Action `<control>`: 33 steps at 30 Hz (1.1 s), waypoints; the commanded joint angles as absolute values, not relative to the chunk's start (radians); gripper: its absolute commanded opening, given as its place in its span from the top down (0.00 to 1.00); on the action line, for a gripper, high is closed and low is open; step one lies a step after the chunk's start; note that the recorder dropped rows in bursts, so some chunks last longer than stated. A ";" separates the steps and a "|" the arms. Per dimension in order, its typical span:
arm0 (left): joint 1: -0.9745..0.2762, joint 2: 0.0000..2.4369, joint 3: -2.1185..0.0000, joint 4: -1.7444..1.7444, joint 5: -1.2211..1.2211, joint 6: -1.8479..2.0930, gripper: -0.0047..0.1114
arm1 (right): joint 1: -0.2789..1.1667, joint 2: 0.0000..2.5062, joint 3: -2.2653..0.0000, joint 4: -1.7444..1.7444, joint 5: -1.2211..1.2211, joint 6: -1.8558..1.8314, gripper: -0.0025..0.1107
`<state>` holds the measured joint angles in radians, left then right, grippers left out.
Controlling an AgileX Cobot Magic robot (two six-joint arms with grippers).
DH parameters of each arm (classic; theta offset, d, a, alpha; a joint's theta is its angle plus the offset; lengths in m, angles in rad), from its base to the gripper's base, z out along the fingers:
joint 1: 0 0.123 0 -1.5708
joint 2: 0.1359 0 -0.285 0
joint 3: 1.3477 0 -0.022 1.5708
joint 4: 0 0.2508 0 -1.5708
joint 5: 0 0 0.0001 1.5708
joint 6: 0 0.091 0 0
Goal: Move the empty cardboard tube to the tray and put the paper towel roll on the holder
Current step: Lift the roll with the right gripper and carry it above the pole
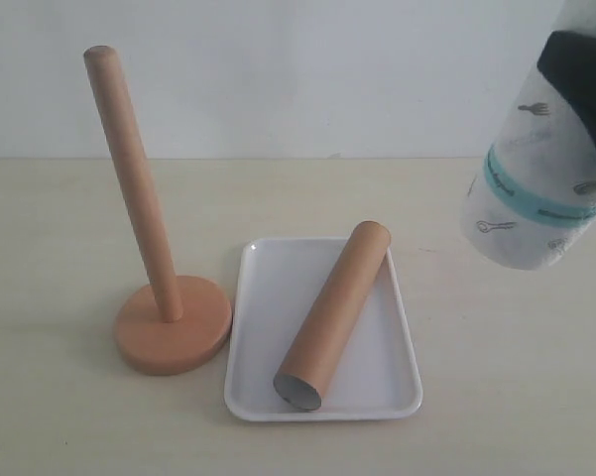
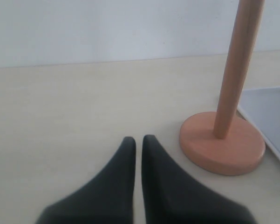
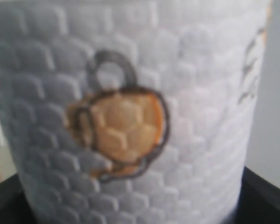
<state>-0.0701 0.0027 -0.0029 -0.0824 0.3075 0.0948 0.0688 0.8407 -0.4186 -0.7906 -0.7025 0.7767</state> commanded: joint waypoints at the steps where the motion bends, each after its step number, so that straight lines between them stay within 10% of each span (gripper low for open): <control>1: -0.069 0.000 0.000 -0.089 0.307 0.098 0.92 | 0.070 0.799 -0.480 -0.984 -0.718 1.022 0.98; 10: -0.069 0.000 0.000 -0.089 0.307 0.098 0.92 | 0.133 0.894 -0.722 -1.181 -0.793 1.285 0.98; 23: -0.069 0.000 0.000 -0.089 0.307 0.098 0.92 | 0.891 1.221 -1.141 -1.189 0.000 1.099 0.98; 33: -0.069 0.000 0.000 -0.089 0.307 0.098 0.92 | 0.939 1.476 -1.579 -1.184 0.042 1.147 0.98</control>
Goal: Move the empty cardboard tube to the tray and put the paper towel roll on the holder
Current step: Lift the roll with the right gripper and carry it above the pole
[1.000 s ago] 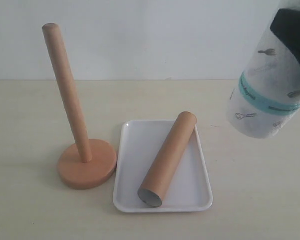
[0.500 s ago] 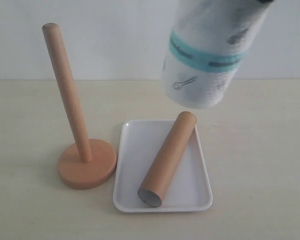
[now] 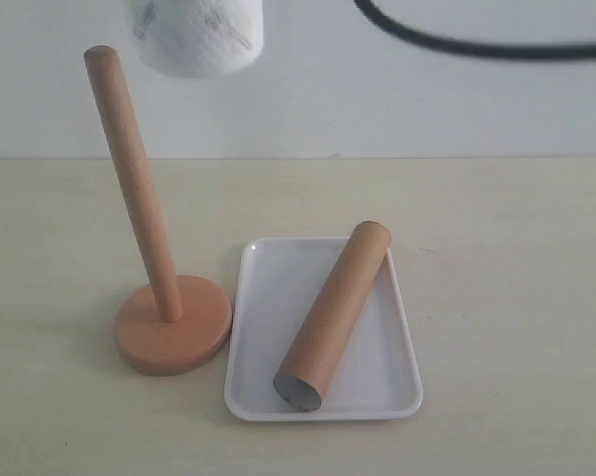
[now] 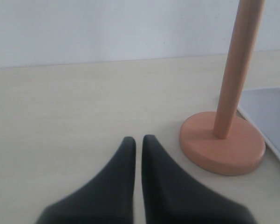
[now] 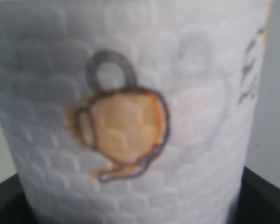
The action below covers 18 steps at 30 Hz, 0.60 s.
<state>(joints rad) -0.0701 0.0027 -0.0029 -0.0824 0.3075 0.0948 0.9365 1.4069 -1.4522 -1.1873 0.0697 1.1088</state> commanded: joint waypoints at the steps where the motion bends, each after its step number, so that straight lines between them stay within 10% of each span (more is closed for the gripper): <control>1: -0.069 0.000 0.000 -0.089 0.307 0.098 0.92 | 0.939 1.494 -1.602 -1.184 0.034 1.158 0.98; 18: -0.069 0.000 0.000 -0.089 0.307 0.098 0.92 | 0.939 1.687 -1.747 -1.182 0.036 1.197 0.98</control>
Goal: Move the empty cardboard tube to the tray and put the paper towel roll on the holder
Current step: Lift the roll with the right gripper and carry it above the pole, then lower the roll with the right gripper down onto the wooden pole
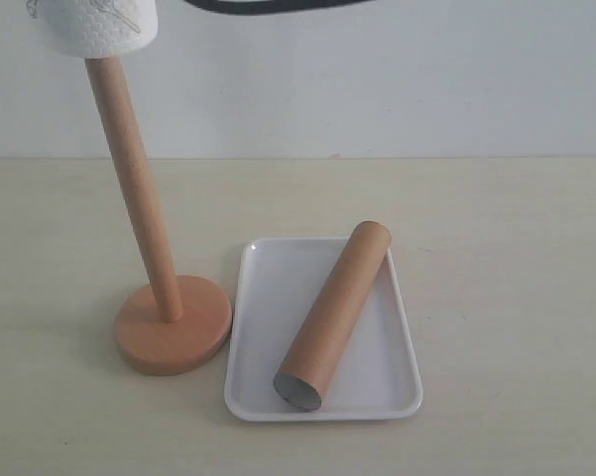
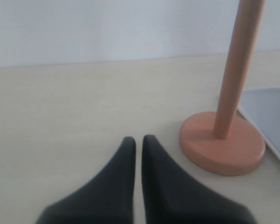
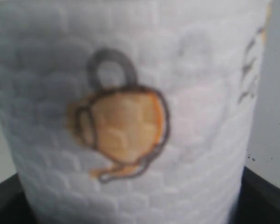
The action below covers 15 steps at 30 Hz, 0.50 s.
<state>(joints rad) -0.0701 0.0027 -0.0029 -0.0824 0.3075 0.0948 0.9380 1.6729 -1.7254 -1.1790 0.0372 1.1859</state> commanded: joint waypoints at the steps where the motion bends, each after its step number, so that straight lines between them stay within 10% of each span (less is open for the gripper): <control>1: -0.069 0.000 0.000 -0.089 0.307 0.098 0.92 | 0.939 1.694 -1.747 -1.182 0.049 1.197 0.98; 15: -0.069 0.000 0.000 -0.089 0.307 0.098 0.92 | 0.939 1.771 -1.743 -1.182 0.114 1.255 0.98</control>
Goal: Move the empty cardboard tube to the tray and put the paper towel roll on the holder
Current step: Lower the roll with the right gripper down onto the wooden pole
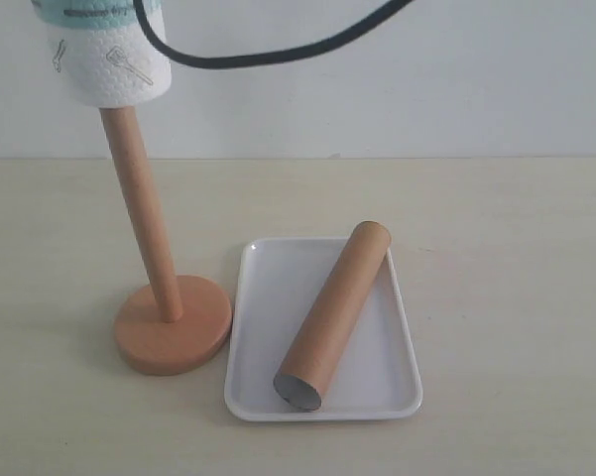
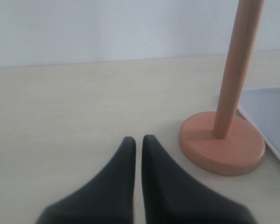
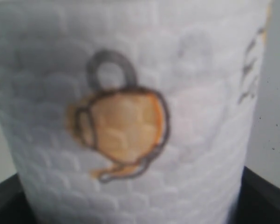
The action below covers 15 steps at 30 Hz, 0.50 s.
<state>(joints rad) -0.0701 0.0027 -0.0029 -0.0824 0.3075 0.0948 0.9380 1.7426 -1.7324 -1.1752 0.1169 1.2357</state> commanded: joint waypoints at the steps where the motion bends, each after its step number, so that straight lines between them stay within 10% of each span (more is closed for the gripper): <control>1: -0.069 0.000 0.000 -0.089 0.307 0.098 0.92 | 0.939 1.779 -1.741 -1.182 0.110 1.255 0.98; 15: -0.069 0.000 0.000 -0.089 0.307 0.098 0.92 | 0.937 1.859 -1.617 -1.203 0.028 1.302 0.98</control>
<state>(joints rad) -0.0701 0.0027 -0.0029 -0.0824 0.3075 0.0948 0.9380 1.8625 -1.6116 -1.1919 0.0574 1.2937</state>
